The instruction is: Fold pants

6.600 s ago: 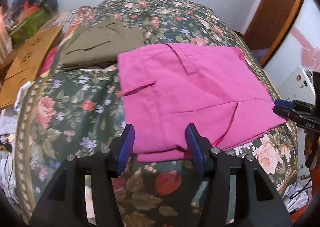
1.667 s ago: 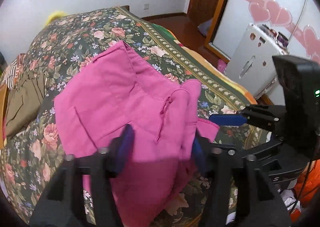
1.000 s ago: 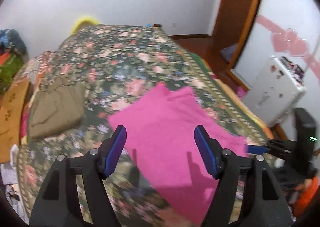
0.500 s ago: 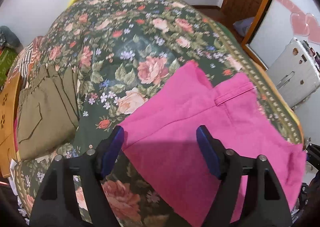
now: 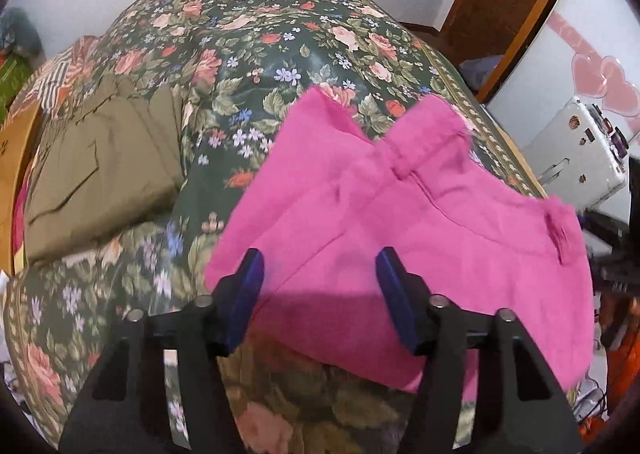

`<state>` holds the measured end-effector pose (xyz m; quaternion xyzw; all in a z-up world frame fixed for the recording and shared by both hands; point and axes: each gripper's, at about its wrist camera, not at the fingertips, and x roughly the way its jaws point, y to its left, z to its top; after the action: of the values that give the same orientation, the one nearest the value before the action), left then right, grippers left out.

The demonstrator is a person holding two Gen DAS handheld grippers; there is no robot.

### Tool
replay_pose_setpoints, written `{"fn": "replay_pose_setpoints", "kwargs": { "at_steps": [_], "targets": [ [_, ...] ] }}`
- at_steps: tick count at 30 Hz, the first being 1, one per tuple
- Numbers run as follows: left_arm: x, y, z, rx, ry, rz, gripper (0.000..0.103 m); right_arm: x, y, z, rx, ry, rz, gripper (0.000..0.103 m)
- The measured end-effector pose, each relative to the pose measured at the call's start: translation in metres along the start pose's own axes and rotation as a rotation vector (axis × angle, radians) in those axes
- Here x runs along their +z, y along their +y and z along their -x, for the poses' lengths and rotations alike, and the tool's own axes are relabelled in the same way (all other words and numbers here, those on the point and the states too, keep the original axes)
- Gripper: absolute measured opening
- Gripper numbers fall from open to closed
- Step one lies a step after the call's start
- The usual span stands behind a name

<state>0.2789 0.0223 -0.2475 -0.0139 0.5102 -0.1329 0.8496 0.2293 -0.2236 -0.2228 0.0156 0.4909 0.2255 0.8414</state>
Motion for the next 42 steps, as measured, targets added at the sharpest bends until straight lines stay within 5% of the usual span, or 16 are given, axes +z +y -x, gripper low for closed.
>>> {"fn": "replay_pose_setpoints", "kwargs": {
  "at_steps": [8,15,27,31,35,42],
  "targets": [
    [-0.047,-0.004,0.037,-0.021,-0.022,0.078,0.055,0.011,0.013,0.034,0.021,-0.096,0.013,0.063],
    [-0.096,-0.003,0.070,-0.085,-0.021,0.183,0.055,0.001,0.058,0.035,0.098,-0.075,0.118,0.063],
    [-0.143,0.008,0.110,0.013,-0.051,0.235,0.057,-0.021,0.075,0.003,0.168,0.007,0.128,0.066],
    [-0.147,0.020,0.109,0.085,-0.020,0.228,0.056,-0.024,0.079,0.012,0.124,-0.005,0.152,0.066],
    [-0.135,0.024,0.123,0.117,-0.075,0.206,0.056,-0.020,0.083,0.024,0.092,-0.036,0.179,0.066],
    [-0.080,0.009,0.131,0.061,-0.181,0.123,0.056,0.000,0.085,0.035,0.108,-0.124,0.182,0.059]
  ]
}}
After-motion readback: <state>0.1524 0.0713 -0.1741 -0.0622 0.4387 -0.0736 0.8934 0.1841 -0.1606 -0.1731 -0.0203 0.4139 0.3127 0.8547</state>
